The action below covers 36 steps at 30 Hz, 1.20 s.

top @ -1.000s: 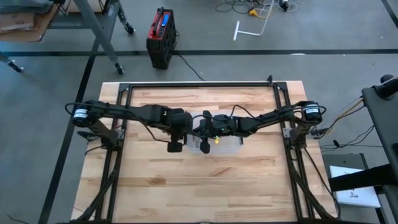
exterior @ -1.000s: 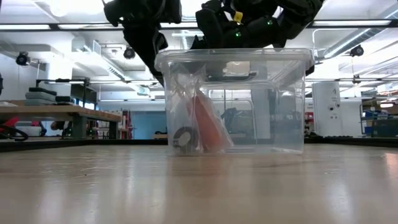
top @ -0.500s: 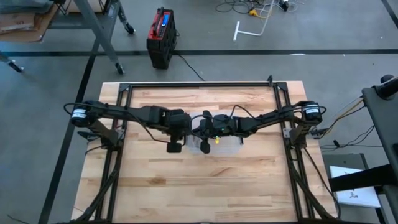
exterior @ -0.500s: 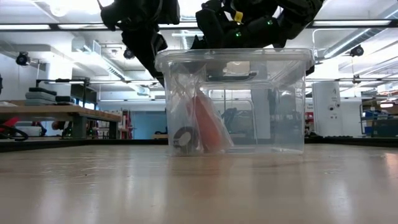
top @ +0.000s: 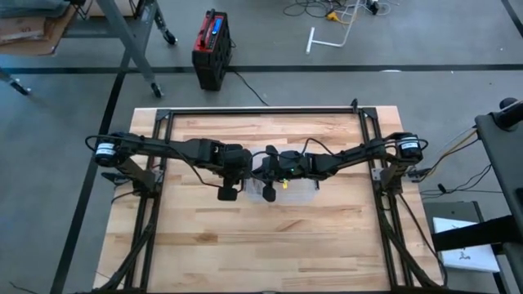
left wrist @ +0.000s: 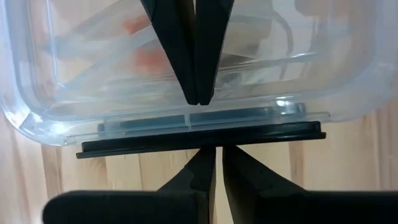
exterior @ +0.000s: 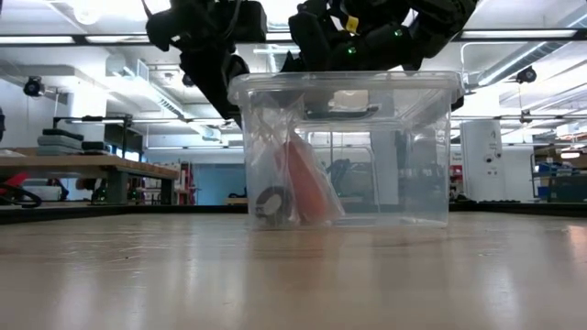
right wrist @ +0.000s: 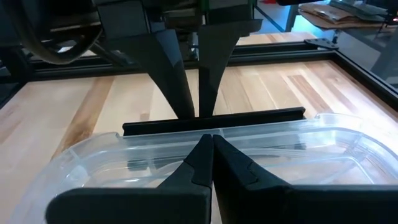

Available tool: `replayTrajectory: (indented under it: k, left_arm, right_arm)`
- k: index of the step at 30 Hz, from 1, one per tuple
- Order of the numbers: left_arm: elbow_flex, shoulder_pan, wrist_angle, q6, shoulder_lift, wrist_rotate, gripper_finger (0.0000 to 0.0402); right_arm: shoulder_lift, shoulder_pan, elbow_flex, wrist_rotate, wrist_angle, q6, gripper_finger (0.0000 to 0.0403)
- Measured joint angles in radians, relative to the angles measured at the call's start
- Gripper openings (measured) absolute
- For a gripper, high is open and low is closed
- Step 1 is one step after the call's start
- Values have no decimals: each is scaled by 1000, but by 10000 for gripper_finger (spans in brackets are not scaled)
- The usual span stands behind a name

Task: Roll bandage
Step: Close the transparent bin on the table, then return to Home Position

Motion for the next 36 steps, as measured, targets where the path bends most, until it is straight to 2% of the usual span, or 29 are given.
replayTrajectory:
  k: [6,21,28,29,30,31,32,33,36]
  left_arm:
    - [19,0,-22,-12,-1,46,20]
    - [-50,11,59,-112,-17,54,20]
    - [-50,16,60,-113,-77,54,19]
    - [-49,18,94,-122,-96,54,19]
    - [-51,18,232,-125,-118,51,19]
    - [-45,18,501,-114,-137,49,19]
    - [-49,18,555,-119,-150,43,19]
    - [-53,18,538,-119,-168,35,19]
    - [-63,18,513,-118,-208,15,19]
  right_arm:
    - [0,1,0,-8,2,-3,0]
    - [1,1,0,-6,3,-3,0]
    - [1,1,0,-6,8,-3,0]
    - [2,1,0,-6,14,-2,0]
    - [4,1,0,-5,22,-2,0]
    - [6,1,-4,-9,65,1,0]
    - [5,1,-5,-12,109,3,0]
    - [4,1,4,-9,56,8,0]
    - [6,2,-3,-4,48,0,0]
